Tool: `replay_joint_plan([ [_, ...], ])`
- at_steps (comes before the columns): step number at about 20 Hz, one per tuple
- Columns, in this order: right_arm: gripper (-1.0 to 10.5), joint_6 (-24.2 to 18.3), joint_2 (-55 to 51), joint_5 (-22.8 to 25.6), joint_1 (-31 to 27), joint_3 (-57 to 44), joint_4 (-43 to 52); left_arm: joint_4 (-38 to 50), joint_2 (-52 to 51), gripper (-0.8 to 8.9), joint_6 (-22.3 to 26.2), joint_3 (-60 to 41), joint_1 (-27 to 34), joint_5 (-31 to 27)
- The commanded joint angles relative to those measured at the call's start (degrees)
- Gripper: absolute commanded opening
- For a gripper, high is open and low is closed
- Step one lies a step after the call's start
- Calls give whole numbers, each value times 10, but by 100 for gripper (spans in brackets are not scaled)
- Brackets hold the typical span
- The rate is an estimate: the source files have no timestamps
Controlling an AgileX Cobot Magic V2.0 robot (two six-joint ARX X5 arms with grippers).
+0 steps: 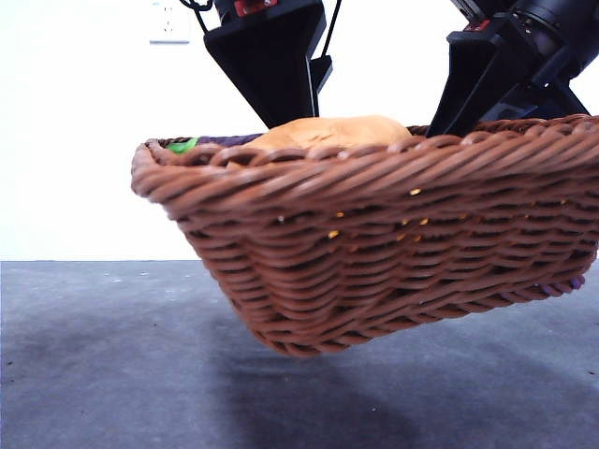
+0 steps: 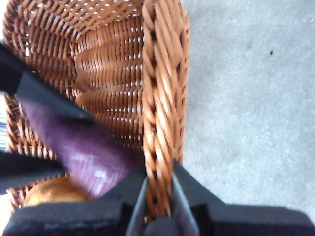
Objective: Help me put the vegetables on the table into the basket
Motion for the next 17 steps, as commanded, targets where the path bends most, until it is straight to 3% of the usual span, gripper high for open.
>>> replay_joint_plan([
  [1,-12,3,1,-6,0,1,10,3,-1,468,-25,-3,3,2],
  [5,-12,4,1,4,0,1,14,3,-87,468,-57,-3,20,-2],
  [9,-12,15,1,16,-3,1,43,-2,-239,446,-213,-3,97,-4],
  [10,-12,21,1,15,-14,2,53,-7,-273,339,-238,-3,124,-4],
  [12,-12,21,1,6,-60,10,65,-26,-340,-27,-259,-3,179,-2],
  [17,-12,2,4,-30,-183,28,62,-52,-447,-6,-292,-3,215,-2],
])
